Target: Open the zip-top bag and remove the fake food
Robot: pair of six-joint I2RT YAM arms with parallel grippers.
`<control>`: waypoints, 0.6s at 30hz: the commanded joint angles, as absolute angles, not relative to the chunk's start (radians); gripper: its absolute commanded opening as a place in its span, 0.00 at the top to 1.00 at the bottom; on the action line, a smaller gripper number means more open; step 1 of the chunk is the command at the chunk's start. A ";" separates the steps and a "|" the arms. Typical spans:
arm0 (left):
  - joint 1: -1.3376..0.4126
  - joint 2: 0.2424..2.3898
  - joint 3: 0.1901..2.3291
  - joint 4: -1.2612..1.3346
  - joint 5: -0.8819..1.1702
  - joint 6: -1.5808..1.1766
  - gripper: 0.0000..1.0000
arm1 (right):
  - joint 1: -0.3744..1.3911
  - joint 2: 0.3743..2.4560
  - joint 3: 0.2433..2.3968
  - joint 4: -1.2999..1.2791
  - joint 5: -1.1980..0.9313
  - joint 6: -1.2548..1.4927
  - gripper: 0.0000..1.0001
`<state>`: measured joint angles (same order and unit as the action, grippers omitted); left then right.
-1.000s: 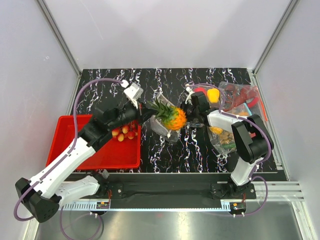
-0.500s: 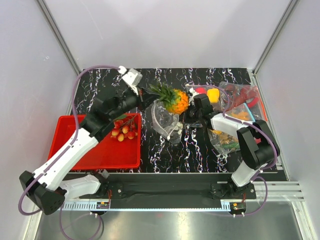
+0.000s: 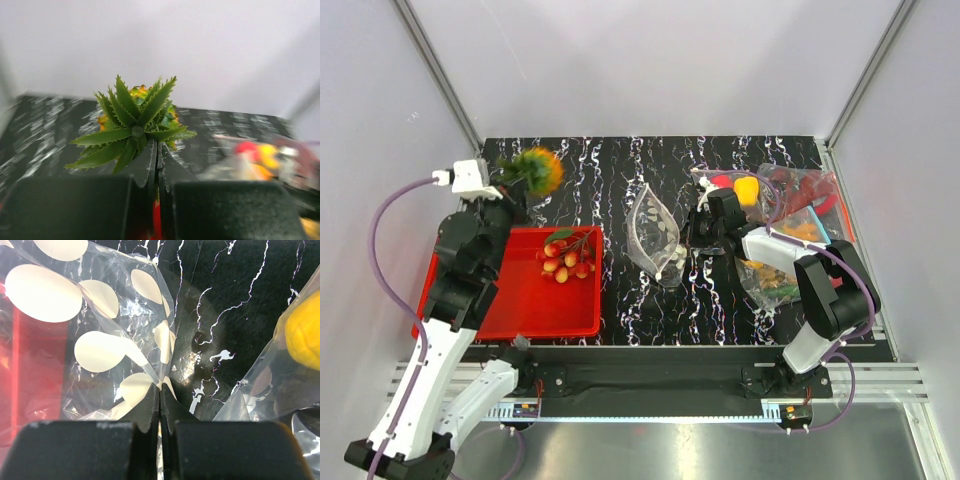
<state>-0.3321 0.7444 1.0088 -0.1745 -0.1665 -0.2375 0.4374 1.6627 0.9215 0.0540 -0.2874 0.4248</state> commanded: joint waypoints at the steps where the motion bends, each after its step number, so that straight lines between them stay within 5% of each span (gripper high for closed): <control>1: -0.301 0.697 0.918 -0.250 -0.494 -0.253 1.00 | 0.431 1.620 0.917 0.049 -0.271 0.408 1.00; 18: -0.186 0.758 0.703 -0.258 -0.534 -0.314 1.00 | 0.431 1.646 0.919 0.060 -0.299 0.408 1.00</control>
